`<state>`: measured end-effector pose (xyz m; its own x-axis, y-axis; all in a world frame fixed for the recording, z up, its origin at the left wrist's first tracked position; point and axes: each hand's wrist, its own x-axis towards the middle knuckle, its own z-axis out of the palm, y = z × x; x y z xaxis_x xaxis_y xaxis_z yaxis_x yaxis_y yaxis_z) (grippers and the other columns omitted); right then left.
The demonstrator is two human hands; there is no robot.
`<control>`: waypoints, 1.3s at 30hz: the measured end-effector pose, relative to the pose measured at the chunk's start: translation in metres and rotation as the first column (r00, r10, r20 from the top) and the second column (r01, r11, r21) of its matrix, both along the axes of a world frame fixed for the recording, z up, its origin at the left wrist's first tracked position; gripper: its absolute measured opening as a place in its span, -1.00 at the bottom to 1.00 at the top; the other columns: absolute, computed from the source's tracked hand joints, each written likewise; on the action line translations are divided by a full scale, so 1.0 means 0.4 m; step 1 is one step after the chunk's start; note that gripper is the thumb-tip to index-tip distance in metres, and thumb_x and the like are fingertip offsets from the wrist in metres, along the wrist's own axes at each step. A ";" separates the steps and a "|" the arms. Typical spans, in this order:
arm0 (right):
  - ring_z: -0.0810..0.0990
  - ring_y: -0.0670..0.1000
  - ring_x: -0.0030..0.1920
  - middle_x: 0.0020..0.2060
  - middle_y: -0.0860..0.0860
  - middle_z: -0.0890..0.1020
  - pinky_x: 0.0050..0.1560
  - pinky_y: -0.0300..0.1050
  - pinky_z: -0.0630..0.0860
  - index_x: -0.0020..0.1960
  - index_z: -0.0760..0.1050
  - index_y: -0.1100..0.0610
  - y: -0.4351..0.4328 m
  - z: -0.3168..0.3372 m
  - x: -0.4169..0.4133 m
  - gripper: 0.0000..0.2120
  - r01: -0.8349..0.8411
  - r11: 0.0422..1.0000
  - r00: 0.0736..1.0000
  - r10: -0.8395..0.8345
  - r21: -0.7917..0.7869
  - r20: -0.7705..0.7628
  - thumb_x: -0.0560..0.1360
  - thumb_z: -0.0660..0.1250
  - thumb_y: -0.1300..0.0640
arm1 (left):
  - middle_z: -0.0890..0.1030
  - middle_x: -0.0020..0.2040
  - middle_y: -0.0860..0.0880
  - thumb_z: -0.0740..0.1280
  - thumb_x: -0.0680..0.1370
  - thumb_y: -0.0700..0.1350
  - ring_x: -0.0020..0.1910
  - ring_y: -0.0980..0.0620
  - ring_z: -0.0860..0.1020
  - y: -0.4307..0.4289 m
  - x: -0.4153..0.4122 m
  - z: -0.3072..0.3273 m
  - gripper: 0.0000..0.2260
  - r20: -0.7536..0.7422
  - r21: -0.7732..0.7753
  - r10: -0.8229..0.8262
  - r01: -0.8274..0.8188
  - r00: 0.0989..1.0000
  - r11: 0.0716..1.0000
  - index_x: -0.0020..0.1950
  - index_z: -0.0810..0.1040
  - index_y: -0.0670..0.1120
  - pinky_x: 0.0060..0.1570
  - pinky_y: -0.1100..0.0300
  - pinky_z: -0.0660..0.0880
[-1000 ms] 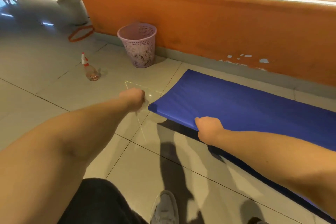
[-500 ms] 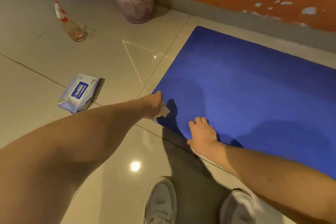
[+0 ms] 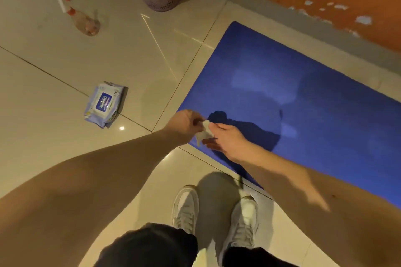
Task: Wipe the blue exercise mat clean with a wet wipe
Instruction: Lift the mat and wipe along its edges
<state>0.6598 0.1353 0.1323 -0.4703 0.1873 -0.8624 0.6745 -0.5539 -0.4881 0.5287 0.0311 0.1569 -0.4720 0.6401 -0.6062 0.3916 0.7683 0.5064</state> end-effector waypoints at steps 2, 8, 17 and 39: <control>0.74 0.08 -0.09 -0.04 0.15 0.75 -0.01 -0.05 0.67 0.19 0.64 0.16 0.007 0.156 -0.005 -0.70 0.044 0.998 0.999 -0.044 -0.041 0.009 0.62 0.38 -0.05 | 0.64 -0.12 -0.01 0.38 0.54 -0.15 -0.11 -0.06 0.62 -0.005 -0.001 0.159 -0.84 0.078 0.045 0.072 -0.076 0.994 0.996 0.11 0.62 -0.08 -0.03 0.02 0.57; 0.73 0.05 -0.02 -0.02 0.16 0.74 0.02 -0.12 0.66 0.05 0.69 0.22 0.074 0.672 -0.067 -0.77 0.092 0.990 0.995 -0.094 -0.110 -0.013 0.50 0.54 0.08 | 0.66 -0.20 0.05 0.44 0.54 -0.02 -0.23 0.10 0.62 0.021 -0.049 0.699 -0.87 0.180 0.097 0.087 -0.106 0.980 0.990 0.05 0.59 -0.01 -0.20 0.16 0.55; 0.49 0.17 -0.06 -0.10 0.27 0.56 0.02 -0.07 0.44 -0.08 0.66 0.20 0.176 1.146 -0.312 -0.82 -0.033 0.996 0.990 0.045 0.086 -0.135 0.52 0.37 0.43 | 0.65 -0.29 -0.03 0.45 0.48 -0.15 -0.33 0.05 0.62 0.095 -0.227 1.159 -0.95 0.001 0.120 0.262 -0.260 0.965 0.958 -0.16 0.61 -0.09 -0.31 0.21 0.51; 0.70 0.08 -0.16 -0.11 0.17 0.71 -0.17 -0.10 0.68 0.06 0.62 0.23 0.322 0.575 -1.401 -0.81 0.019 0.910 0.994 -0.062 0.415 0.090 0.50 0.52 0.20 | 0.67 -0.13 -0.06 0.39 0.57 -0.19 -0.19 -0.01 0.65 0.319 -1.318 0.473 -0.86 0.193 0.258 0.421 -0.460 0.886 0.849 0.09 0.68 -0.16 -0.19 0.19 0.58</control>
